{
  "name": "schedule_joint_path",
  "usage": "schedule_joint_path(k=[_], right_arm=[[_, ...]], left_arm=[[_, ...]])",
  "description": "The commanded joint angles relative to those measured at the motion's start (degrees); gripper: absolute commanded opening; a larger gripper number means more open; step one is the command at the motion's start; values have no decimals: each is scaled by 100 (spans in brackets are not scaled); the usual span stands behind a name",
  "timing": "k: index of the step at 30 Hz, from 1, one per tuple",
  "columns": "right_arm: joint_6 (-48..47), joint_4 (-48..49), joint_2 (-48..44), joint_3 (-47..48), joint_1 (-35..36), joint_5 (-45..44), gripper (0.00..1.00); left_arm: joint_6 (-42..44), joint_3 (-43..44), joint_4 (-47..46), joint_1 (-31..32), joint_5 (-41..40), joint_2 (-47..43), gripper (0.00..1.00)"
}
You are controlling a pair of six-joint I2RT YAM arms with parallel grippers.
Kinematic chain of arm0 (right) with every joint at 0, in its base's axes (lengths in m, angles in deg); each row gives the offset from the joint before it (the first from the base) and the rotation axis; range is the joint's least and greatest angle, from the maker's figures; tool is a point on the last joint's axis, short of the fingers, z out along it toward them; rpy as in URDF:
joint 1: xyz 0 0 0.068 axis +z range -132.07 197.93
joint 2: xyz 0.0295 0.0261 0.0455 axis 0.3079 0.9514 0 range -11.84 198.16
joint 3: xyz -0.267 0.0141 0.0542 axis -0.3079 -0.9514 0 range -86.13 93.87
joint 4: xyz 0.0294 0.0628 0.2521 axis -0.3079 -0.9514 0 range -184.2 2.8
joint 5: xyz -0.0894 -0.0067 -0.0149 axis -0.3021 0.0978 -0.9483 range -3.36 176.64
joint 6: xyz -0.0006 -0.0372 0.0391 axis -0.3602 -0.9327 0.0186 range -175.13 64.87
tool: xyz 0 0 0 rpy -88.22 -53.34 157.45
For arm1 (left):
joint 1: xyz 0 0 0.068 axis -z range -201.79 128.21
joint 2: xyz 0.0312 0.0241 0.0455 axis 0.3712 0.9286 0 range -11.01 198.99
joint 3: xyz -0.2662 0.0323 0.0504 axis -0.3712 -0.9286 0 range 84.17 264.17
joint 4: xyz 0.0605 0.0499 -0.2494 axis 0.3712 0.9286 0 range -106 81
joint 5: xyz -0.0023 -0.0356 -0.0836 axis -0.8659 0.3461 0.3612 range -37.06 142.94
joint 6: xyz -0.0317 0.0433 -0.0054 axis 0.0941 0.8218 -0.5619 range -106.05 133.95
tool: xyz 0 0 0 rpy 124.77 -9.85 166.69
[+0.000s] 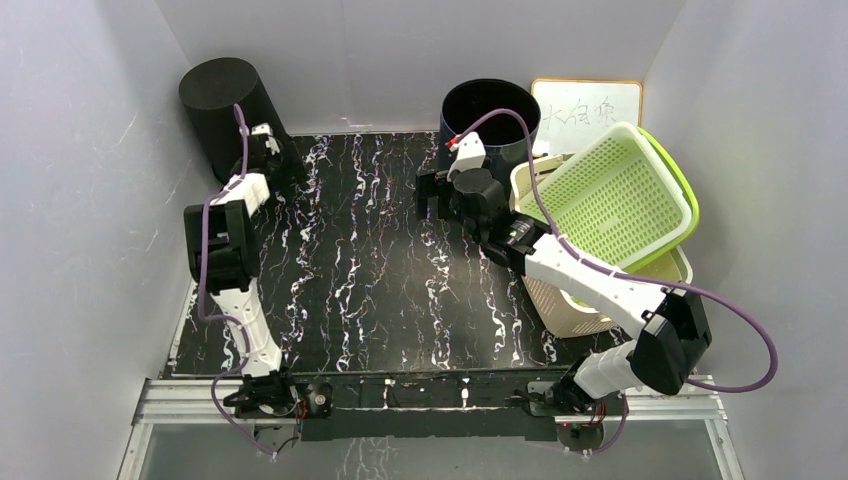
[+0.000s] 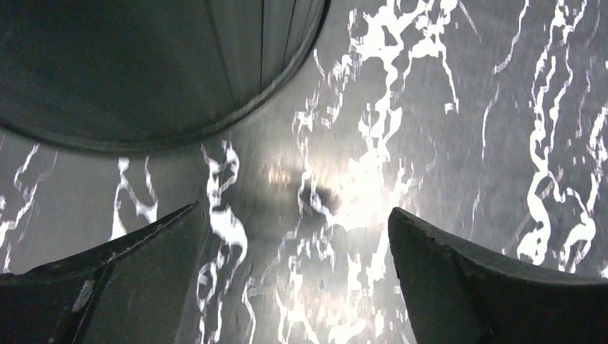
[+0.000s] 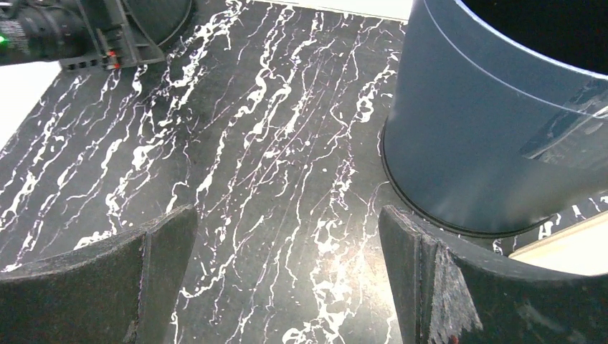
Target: Turn the large container upside down
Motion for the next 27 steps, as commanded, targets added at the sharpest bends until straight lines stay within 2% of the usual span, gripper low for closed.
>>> schedule_joint_path(k=[1,6,10,13,18,21,23,25,27], right_arm=[[-323,15,-76,507,-69,-39,98],[-512,-247,-37,1032,-89,127,98],[-919,-660,202,1797,-162,170,97],[-1015,-1105,618,2536,-417,231,94],[-945,-2610,1862,4408,-1091,1190,89],[-1137,-3162,2683,5259,-1293,1515,82],[-1231,-3351,2988,5576,-1401,1775,71],[-1246,-3349,3106,5628,-1507,2092,56],[-1218,-3242,3113,5487,-1577,2307,51]], left_arm=[[-6,-538,445,-34,366,-1310,98],[-280,-1060,881,-25,549,-2591,98],[-448,-1447,1488,43,839,-3573,98],[-484,-1940,1784,211,990,-4319,98],[-384,-2446,2481,784,753,-5252,99],[-413,-2668,2745,1070,567,-5739,98],[-446,-2857,2794,1108,597,-6031,98],[-422,-3023,2828,1120,558,-6263,98],[-344,-3105,2940,1122,500,-6388,98]])
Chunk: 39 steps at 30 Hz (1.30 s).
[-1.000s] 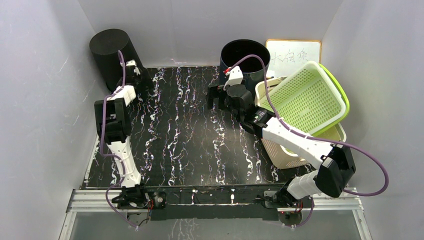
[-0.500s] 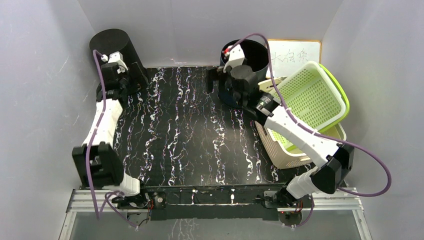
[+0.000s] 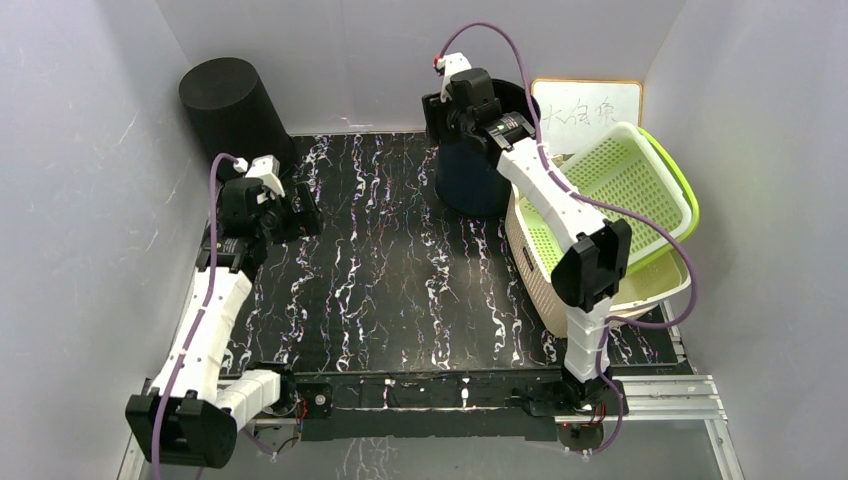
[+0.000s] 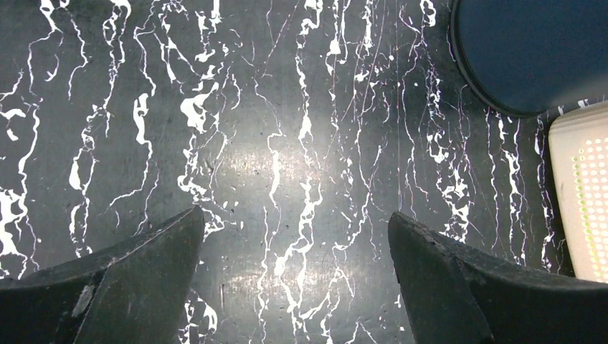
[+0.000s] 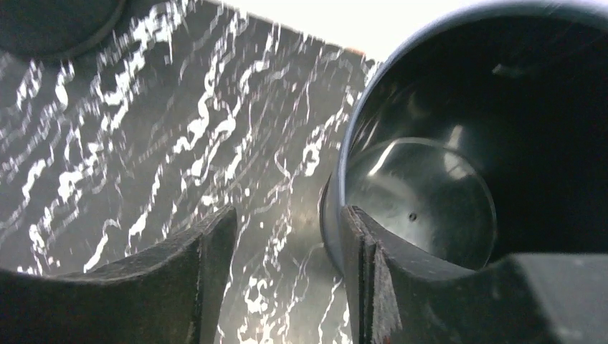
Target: Turn the large container upside down
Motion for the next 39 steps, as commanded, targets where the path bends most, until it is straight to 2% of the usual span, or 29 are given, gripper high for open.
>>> schedule_joint_path(k=[1,11,23,30,32,35,37,38,39], right_arm=[[-137,-297,-48,98,-104,750,51],[-247,-72,-32,-495,-126,400,57],[-760,128,323,-362,-142,-678,63],[-947,-61,834,-26,-168,-888,59],[-963,-32,898,-33,-191,-819,52],[-938,29,946,-32,-225,-540,21],[-936,79,966,-3,-224,-413,6],[-930,97,975,35,-225,-329,0],[-898,95,1001,95,-234,-255,0]], left_arm=[[88,-158,457,-4,-195,-426,98],[213,-480,456,-5,-81,-709,98],[296,-634,434,-8,-51,-789,98],[302,-691,486,-5,-73,-871,98],[315,-686,518,-3,-96,-912,98],[346,-651,577,-5,-126,-954,98],[372,-586,646,-5,-167,-976,98],[381,-537,686,-5,-185,-987,98],[388,-502,714,-10,-202,-1012,98]])
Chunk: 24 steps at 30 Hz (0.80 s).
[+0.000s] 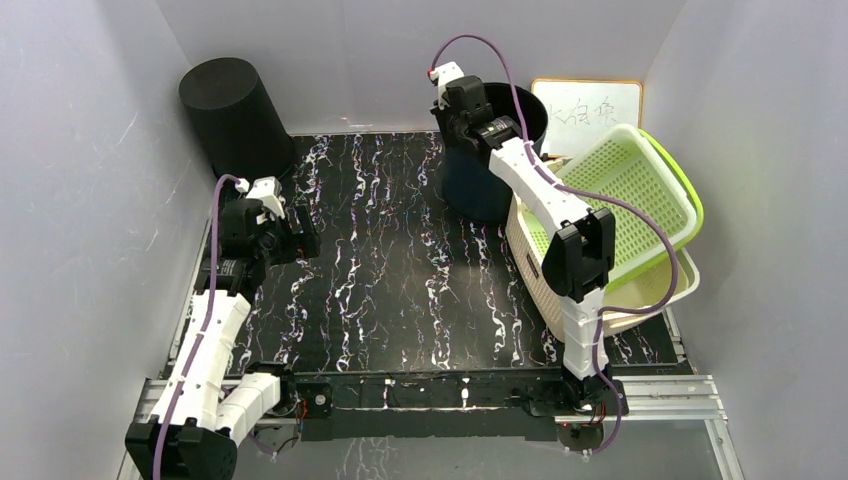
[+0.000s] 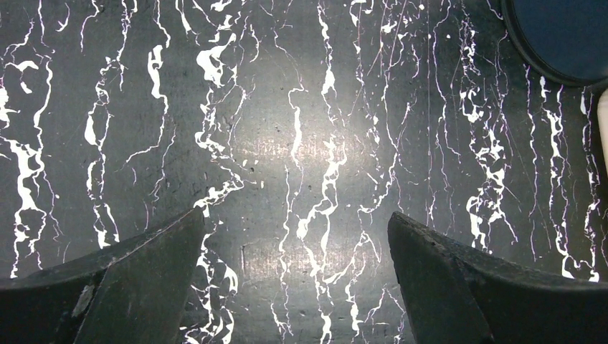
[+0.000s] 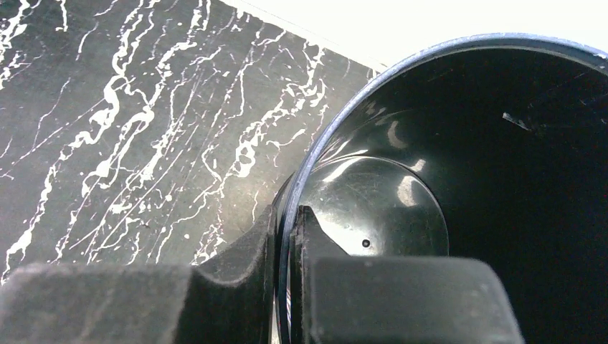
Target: Turn the large container upside down
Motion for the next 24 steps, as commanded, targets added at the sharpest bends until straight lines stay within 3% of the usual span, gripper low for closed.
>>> schedule_joint_path(k=[1,9,14,20,24], right_arm=[[130,-56,283,218,-44,256,0],[1019,738,-252,191,-51,2062,0],[2025,2040,-949,-350,-45,3305,0],[2370,2383,-1336,-397,537,3289,0],[2987,3217,-1666,-1164,1005,3400,0]], left_arm=[[104,209,249,-4,-90,-194,98],[101,609,638,-3,-428,-399,98],[-11,772,915,-3,-825,-526,98],[-221,791,1110,-3,-1505,-716,98],[-536,862,1188,-3,-1820,-968,98]])
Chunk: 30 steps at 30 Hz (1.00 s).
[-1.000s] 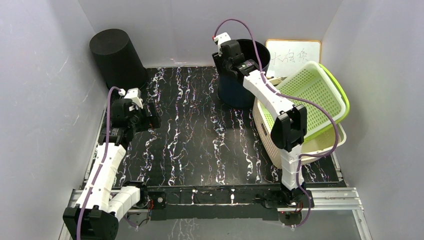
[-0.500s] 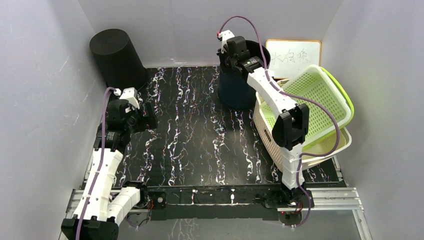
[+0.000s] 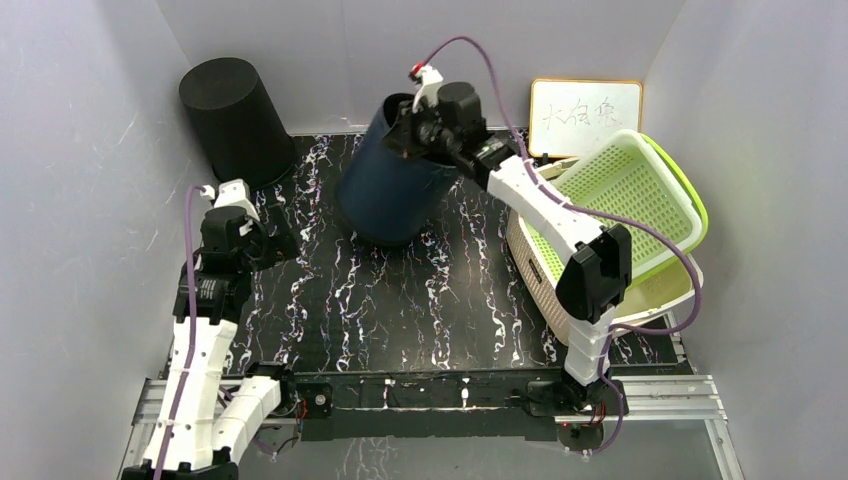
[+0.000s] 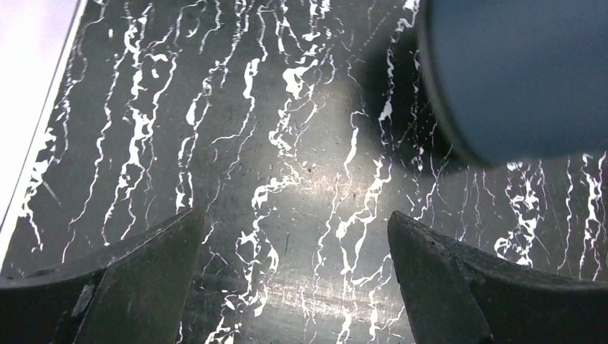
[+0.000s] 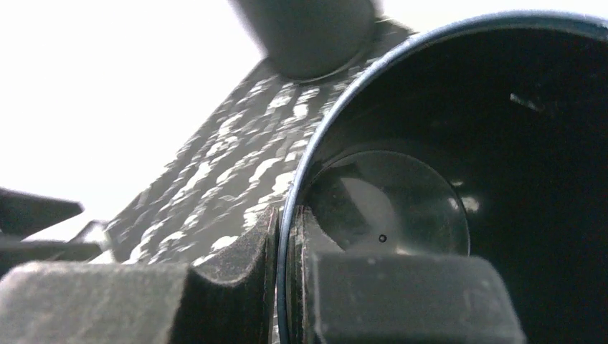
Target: Turn the large container upside down
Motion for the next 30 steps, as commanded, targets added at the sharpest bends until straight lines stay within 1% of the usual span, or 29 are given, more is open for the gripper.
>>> schedule_joint_path(k=[1,3,5,10,12,15,18,19,23,30], right_arm=[[1083,2304,-923,-693,732,627,0],[1430,2979,-1138,-1259,978,534,0],[1688,3448,-1251,-1620,1172,402,0],[2766,5098,-1362,-2706,1411,359,0],[2952,5488,-1314,-2910,1510,218,0],[3071,5817,-1189,-3195,1575,-141,0],[3147,5923,-1078,-3561,1553,-541,0],[3186,5989,-897,-3689,1531,-638,0],[3547,6417,-434,-4153,1378,-597,0],[3721,6844,52,-4753,1216,-640,0]], left_arm=[[-413,244,176,-3,-657,-414,98],[-555,256,95,-3,-823,-653,98],[-631,373,108,-3,-950,-791,98],[-649,830,314,-3,-997,-821,98],[-640,941,352,-3,-997,-829,98],[-629,1031,388,-3,-994,-866,98],[-561,1047,429,-3,-966,-915,98],[-534,1035,448,-3,-981,-937,98],[-458,915,470,-3,-1088,-1037,98],[-414,637,416,-3,-1112,-1114,98]])
